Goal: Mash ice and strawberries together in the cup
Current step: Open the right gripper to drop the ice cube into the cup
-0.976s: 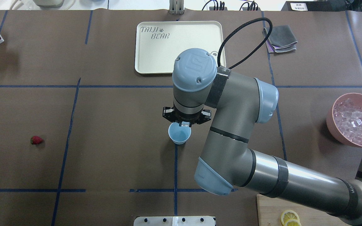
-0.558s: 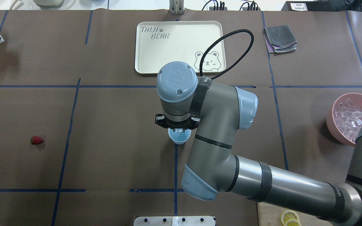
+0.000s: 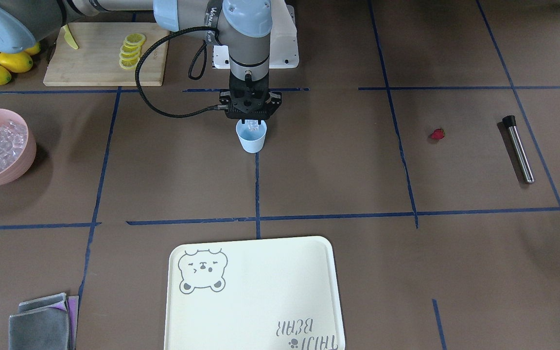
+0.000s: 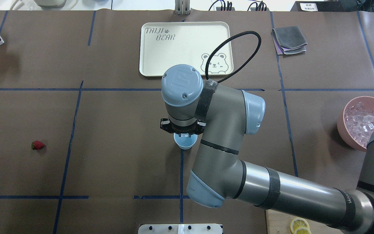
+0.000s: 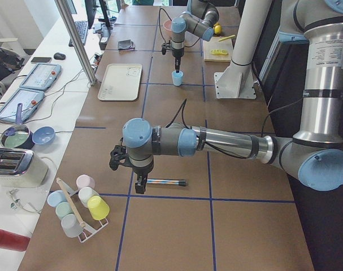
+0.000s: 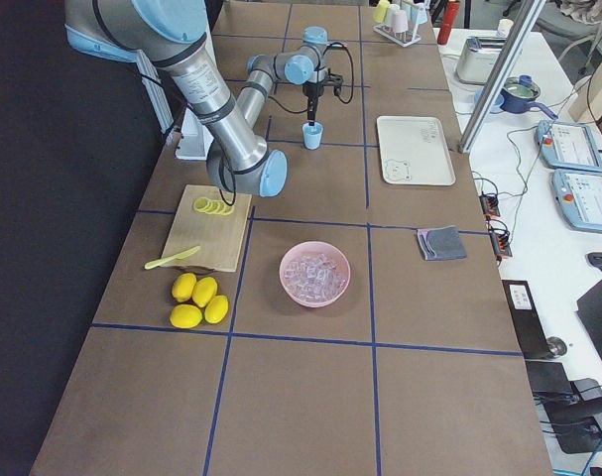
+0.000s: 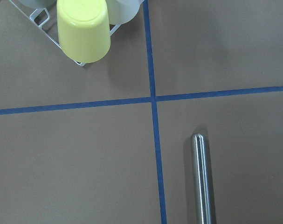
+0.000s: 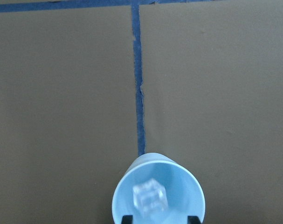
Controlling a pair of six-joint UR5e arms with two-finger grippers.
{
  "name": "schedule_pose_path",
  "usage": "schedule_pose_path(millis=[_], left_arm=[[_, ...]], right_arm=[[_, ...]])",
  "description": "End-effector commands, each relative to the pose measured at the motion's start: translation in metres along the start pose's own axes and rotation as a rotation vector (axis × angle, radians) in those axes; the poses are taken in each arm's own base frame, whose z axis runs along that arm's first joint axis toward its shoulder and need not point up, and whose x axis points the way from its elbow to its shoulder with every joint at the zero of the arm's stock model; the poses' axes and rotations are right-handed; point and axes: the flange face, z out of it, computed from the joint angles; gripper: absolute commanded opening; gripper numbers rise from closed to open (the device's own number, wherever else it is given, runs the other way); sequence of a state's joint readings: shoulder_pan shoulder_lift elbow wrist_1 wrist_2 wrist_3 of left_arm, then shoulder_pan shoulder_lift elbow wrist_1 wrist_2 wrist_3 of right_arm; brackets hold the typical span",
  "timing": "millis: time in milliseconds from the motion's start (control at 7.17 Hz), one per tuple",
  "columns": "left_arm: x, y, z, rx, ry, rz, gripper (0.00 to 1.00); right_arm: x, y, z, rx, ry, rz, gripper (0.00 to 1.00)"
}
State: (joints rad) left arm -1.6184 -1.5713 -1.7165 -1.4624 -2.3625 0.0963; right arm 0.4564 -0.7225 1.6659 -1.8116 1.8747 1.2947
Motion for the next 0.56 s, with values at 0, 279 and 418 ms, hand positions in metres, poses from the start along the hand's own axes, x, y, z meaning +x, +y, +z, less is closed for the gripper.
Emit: schedule_pose_path(millis=[0,279,418], left_arm=[[0.000,0.000,0.000,0.000,0.000,-0.001,1.00],[0.001,-0.001,-0.001,0.001,0.000,0.000,1.00],[0.003,-0.004,-0.003,0.008,-0.001,0.004,1.00]], right_arm=[[0.001,0.000,0.000,0.001,0.000,0.001,0.80],[0.000,-0.001,-0.012,0.011,-0.023,-0.002,0.99],[0.008,-0.011,-0.039,0.039,-0.061,0.005,0.99]])
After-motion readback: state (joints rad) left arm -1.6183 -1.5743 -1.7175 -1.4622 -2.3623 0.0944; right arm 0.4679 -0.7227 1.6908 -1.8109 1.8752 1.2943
